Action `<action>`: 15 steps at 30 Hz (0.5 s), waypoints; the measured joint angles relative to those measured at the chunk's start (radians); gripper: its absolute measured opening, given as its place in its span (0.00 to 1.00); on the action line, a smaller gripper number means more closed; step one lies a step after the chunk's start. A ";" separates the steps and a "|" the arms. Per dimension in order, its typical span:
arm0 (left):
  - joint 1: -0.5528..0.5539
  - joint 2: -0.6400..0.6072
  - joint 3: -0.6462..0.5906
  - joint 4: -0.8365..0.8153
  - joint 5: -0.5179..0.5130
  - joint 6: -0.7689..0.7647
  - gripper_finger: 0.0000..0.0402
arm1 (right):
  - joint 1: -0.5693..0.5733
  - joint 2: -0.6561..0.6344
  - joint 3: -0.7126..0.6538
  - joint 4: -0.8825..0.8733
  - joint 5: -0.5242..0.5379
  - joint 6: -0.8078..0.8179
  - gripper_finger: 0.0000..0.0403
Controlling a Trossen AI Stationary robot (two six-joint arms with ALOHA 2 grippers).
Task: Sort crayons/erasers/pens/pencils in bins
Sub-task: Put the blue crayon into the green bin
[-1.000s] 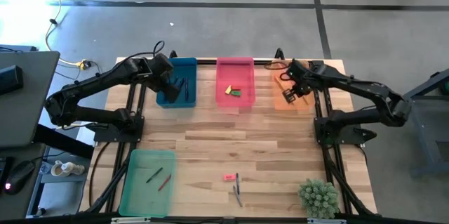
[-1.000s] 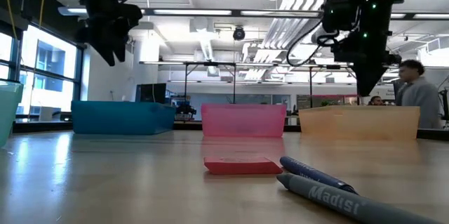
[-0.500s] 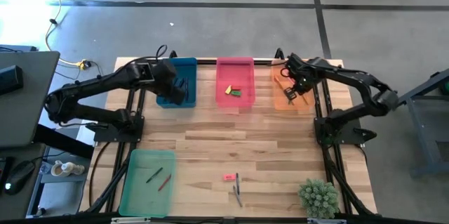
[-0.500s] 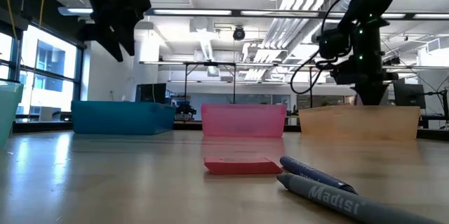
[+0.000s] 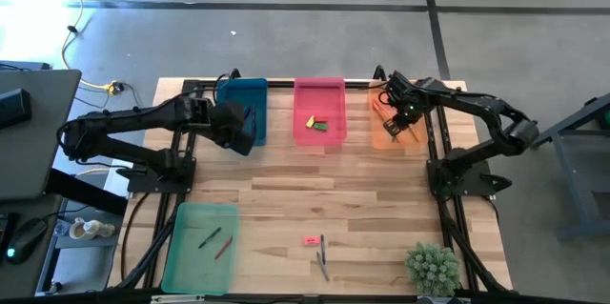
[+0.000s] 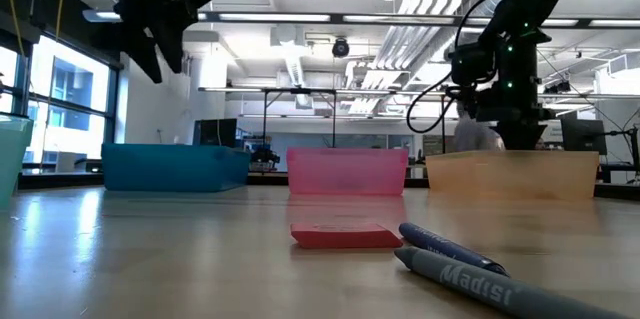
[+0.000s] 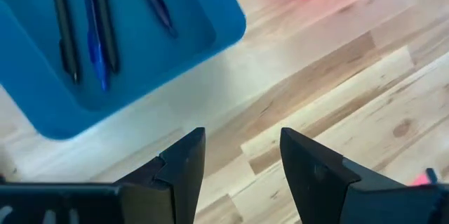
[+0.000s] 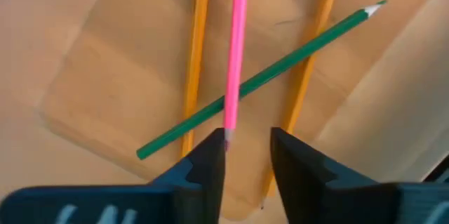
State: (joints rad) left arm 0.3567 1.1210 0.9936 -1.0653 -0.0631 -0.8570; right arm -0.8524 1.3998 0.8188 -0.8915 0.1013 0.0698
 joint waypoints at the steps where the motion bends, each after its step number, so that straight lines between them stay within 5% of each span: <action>1: -0.013 0.000 0.000 -0.010 -0.007 -0.019 0.43 | 0.000 0.000 0.000 -0.004 -0.008 0.003 0.28; 15: -0.107 0.000 0.000 -0.245 -0.026 -0.177 0.43 | 0.148 -0.217 0.083 0.028 -0.181 0.133 0.29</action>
State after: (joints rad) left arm 0.2497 1.1210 0.9936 -1.3101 -0.0894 -1.0337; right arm -0.7048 1.1833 0.9016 -0.8637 -0.0797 0.2028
